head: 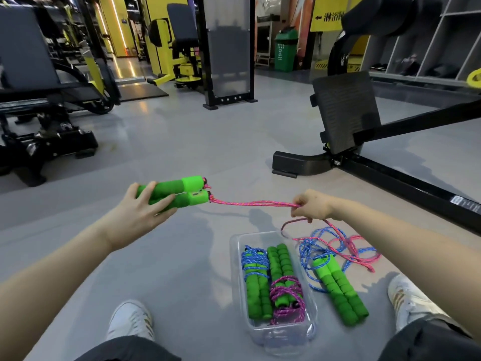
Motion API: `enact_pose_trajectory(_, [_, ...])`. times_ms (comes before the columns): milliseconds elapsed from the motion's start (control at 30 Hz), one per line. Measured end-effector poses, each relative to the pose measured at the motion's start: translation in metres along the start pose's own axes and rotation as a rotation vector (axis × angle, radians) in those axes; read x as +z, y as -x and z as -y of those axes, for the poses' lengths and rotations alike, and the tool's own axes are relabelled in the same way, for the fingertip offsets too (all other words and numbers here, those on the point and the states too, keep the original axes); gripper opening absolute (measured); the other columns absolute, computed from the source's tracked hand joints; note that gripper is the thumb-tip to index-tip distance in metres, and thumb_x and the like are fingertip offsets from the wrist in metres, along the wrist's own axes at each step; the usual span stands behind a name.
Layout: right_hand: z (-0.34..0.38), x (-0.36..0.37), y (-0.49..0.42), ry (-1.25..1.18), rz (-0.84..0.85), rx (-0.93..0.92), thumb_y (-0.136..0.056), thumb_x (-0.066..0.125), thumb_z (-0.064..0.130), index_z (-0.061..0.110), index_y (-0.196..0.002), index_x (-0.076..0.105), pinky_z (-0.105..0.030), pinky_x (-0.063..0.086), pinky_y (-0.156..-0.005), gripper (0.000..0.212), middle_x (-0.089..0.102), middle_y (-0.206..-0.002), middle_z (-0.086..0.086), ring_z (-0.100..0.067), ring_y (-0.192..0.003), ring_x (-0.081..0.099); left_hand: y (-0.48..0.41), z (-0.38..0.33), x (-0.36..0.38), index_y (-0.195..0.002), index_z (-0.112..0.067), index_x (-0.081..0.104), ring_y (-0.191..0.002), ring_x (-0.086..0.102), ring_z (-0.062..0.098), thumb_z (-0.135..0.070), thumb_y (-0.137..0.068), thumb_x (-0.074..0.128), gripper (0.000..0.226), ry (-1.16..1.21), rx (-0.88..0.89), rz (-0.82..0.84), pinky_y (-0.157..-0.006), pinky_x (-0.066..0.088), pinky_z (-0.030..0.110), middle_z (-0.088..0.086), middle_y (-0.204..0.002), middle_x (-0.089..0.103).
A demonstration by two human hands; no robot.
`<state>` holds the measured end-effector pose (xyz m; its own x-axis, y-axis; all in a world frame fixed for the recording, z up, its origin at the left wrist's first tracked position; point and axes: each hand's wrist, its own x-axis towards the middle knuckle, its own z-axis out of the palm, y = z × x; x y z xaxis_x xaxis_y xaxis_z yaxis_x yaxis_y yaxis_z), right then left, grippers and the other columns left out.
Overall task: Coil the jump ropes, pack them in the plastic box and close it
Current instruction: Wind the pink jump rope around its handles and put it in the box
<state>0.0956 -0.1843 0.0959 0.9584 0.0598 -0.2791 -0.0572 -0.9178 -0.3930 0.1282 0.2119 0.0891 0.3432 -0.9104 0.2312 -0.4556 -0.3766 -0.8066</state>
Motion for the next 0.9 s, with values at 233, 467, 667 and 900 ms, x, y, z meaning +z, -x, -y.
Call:
enact_pose_trajectory(233, [-0.009,-0.032,0.002,0.377,-0.421,0.117,-0.093,0.047,0.024,0.023,-0.084,0.064,-0.034,0.032,-0.079,0.019,0.065,-0.093,-0.009,-0.032,-0.103,0.049,0.069,0.031,0.015,-0.102,0.002,0.069,-0.084,0.049,0.051,0.018,-0.053,0.058,0.053,-0.004,-0.338,0.206,-0.062,0.038,0.052,0.024,-0.102,0.06])
enact_pose_trajectory(467, [-0.004,-0.047,-0.004,-0.226,-0.671,0.051,-0.093,0.05,0.02,0.0,-0.076,0.066,-0.027,0.044,-0.056,0.03,0.067,-0.077,-0.014,-0.026,-0.065,0.058,0.039,0.026,0.017,-0.112,-0.004,0.065,-0.093,0.049,0.055,0.006,-0.065,0.047,0.052,0.053,-0.398,0.054,-0.069,0.04,0.056,0.023,-0.114,0.06])
enact_pose_trajectory(667, [0.041,-0.08,0.011,-0.881,-1.002,-0.24,-0.096,0.048,0.017,0.013,-0.092,0.065,-0.038,0.057,-0.065,0.018,0.066,-0.078,-0.006,-0.018,-0.057,0.063,-0.026,0.004,0.008,-0.124,-0.014,0.047,-0.097,0.051,0.052,0.004,-0.069,0.037,0.058,0.09,-0.249,-0.113,-0.07,0.044,0.054,0.017,-0.122,0.059])
enact_pose_trajectory(900, [0.054,-0.1,0.013,-0.682,-1.175,-0.508,-0.094,0.05,0.02,0.019,-0.103,0.068,-0.031,0.05,-0.087,0.02,0.069,-0.102,-0.004,-0.014,-0.095,0.063,-0.057,0.011,-0.004,-0.123,-0.016,0.057,-0.1,0.052,0.051,0.006,-0.075,0.04,0.055,0.07,-0.428,-0.206,-0.072,0.041,0.047,0.014,-0.126,0.058])
